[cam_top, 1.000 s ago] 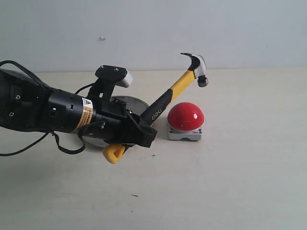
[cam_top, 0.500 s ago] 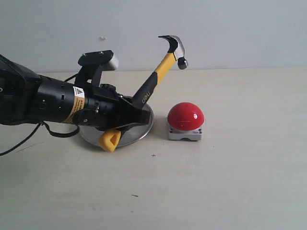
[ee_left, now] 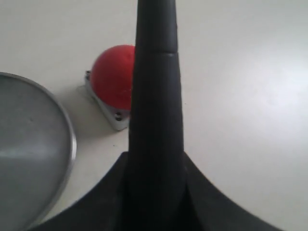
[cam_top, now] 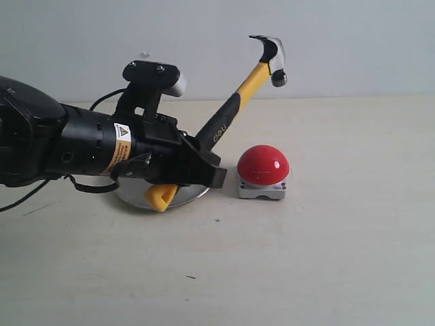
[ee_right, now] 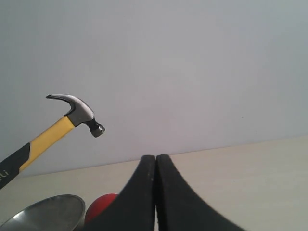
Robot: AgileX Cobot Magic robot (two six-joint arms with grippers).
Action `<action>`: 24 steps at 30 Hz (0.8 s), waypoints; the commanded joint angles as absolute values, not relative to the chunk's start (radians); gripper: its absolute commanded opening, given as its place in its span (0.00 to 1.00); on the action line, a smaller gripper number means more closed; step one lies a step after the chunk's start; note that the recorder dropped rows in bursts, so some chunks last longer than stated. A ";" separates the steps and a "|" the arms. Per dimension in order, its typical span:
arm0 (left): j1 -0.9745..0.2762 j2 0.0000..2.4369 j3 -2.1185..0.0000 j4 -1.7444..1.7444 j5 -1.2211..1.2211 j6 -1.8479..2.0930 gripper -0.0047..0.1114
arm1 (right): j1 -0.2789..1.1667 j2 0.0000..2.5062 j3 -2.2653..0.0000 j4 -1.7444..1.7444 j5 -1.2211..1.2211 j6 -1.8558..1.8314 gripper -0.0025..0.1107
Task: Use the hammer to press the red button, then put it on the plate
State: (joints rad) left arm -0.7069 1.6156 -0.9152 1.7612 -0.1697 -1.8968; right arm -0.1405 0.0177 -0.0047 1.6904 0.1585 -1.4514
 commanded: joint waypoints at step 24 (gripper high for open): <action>-0.732 1.616 -0.954 1.033 0.461 -0.773 0.04 | -0.140 0.013 0.000 1.684 0.165 -1.452 0.02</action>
State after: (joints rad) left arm -0.7319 1.6239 -0.9221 1.1945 0.3293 -0.9865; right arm -0.1405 0.0177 -0.0047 1.6904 0.1585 -1.4514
